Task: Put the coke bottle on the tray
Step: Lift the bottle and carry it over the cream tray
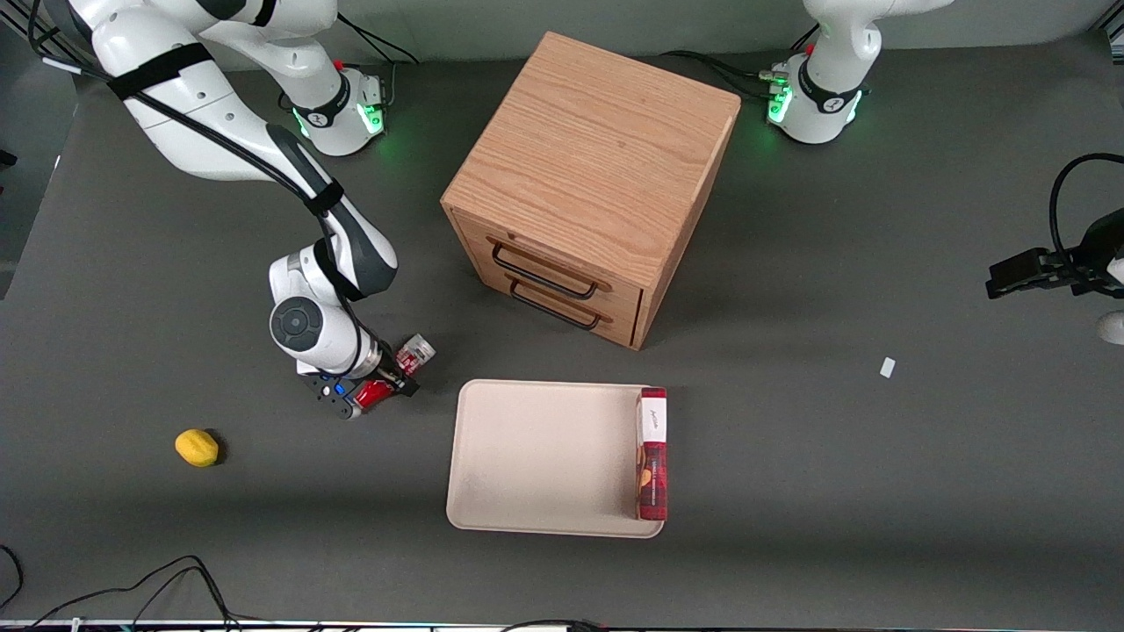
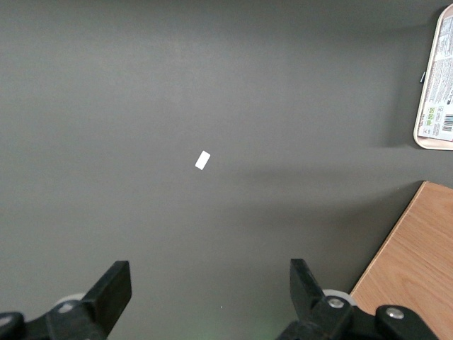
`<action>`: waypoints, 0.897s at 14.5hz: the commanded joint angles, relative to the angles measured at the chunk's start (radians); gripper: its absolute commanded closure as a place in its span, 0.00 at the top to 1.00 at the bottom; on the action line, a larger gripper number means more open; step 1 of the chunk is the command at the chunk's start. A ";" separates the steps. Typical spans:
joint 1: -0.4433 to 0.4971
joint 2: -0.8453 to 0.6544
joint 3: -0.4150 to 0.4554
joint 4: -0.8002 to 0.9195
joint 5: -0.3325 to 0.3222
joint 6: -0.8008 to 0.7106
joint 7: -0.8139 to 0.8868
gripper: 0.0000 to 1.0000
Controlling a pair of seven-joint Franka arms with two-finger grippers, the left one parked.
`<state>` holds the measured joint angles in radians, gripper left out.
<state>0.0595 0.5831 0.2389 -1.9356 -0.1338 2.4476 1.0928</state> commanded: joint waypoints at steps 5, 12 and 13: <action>-0.003 -0.002 0.002 0.004 -0.029 0.016 0.022 0.08; -0.009 -0.083 0.003 0.174 -0.029 -0.233 -0.157 0.00; -0.009 -0.085 0.003 0.235 -0.029 -0.311 -0.209 0.00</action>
<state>0.0559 0.5369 0.2389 -1.7935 -0.1475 2.2705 0.9729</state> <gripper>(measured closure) 0.449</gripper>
